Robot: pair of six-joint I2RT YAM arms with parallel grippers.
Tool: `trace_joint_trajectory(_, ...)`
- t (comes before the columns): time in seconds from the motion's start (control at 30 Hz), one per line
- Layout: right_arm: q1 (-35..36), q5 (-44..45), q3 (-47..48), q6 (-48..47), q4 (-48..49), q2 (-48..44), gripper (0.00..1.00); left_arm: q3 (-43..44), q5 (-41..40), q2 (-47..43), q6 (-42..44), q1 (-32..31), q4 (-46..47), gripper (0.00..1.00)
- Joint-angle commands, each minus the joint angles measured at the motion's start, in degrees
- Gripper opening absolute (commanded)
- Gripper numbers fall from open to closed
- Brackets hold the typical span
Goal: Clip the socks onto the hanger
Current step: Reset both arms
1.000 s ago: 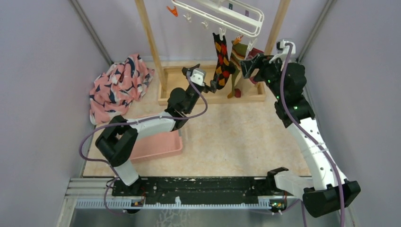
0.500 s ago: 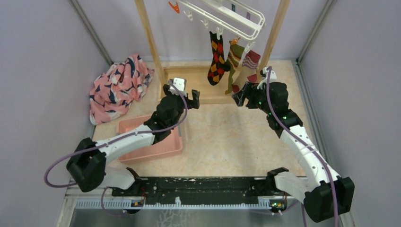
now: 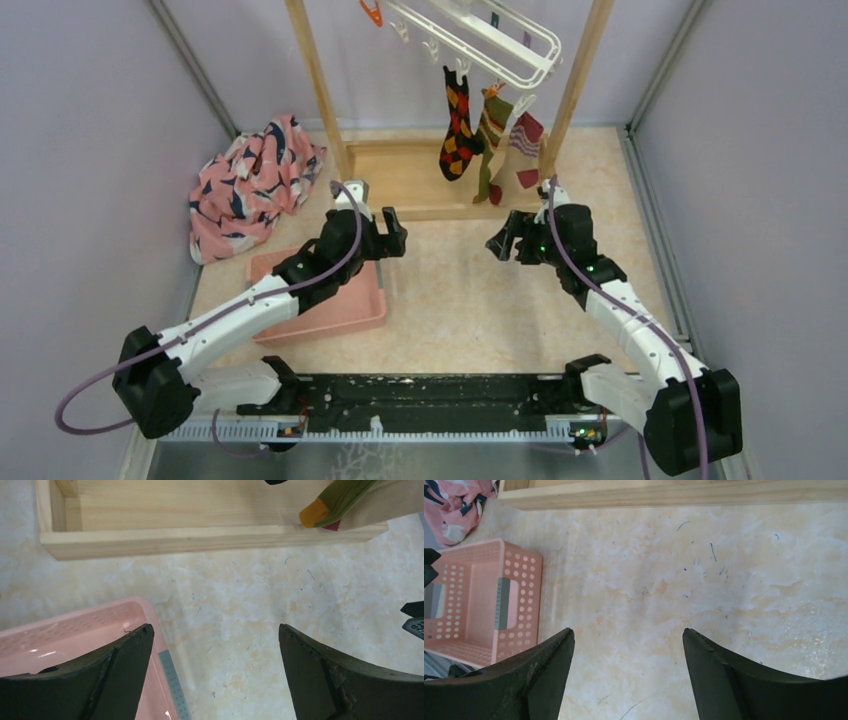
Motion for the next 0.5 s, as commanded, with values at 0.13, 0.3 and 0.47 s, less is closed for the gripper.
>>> trace_joint_trajectory(0.13, 1.3, -0.3, -4.6, 2.1, 6.1, -2.8, 0.78, -1.6, -3.3, -6.9, -12.0, 0.1, -14.2, 0.98)
trace_joint_trajectory(0.3, 1.3, 1.1, -8.0, 1.9, 5.9, -4.4, 0.77, -0.3, -3.8, -7.1, -15.6, 0.1, -19.4, 0.98)
trace_joint_trajectory(0.47, 1.3, 1.2, -8.6, 1.4, 6.3, -2.5, 0.77, -0.6, -3.4, -6.3, -15.8, 0.1, -18.9, 0.98)
